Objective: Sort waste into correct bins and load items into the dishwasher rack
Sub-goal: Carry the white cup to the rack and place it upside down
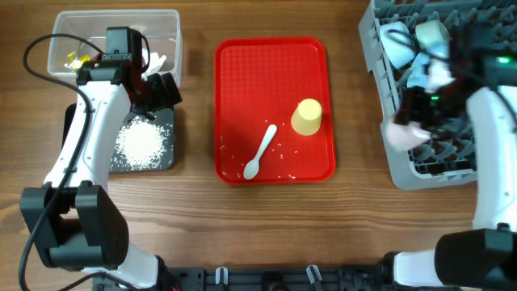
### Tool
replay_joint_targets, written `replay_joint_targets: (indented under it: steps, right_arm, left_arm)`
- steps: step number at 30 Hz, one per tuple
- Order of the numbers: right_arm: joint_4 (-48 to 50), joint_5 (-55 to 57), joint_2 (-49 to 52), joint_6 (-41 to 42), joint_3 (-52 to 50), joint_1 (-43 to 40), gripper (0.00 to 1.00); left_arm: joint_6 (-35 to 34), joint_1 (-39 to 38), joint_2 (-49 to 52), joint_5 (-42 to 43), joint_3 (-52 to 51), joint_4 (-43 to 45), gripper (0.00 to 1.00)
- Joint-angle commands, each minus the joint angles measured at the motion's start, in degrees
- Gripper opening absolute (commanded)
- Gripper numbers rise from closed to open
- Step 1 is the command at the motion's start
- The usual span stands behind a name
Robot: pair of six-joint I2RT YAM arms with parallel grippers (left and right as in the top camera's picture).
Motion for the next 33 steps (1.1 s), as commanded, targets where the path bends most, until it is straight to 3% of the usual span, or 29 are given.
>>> replay_joint_targets:
  steps: [1, 7, 20, 26, 29, 33]
  right_arm:
    - [0.22, 1.57, 0.13, -2.05, 0.72, -7.21, 0.59]
    - [2.12, 1.75, 1.64, -0.48, -0.83, -14.40, 0.57]
    - [9.01, 4.98, 6.69, 2.54, -8.68, -14.60, 0.57]
    - [9.22, 5.01, 6.80, 2.51, -8.68, -14.60, 0.65]
    - [9.27, 4.98, 6.80, 2.51, -8.68, -14.60, 0.79]
    - [9.22, 4.98, 6.80, 2.51, -8.68, -14.60, 0.87]
  left_arm:
    - [-0.92, 0.11, 0.55, 0.48, -0.20, 0.13, 1.00]
    - [-0.92, 0.11, 0.55, 0.48, -0.20, 0.13, 1.00]
    - [-0.92, 0.11, 0.55, 0.48, -0.20, 0.13, 1.00]
    - [-0.92, 0.11, 0.55, 0.48, -0.20, 0.13, 1.00]
    - [-0.92, 0.11, 0.55, 0.48, -0.20, 0.13, 1.00]
    - [-0.92, 0.11, 0.55, 0.48, -0.20, 0.13, 1.00]
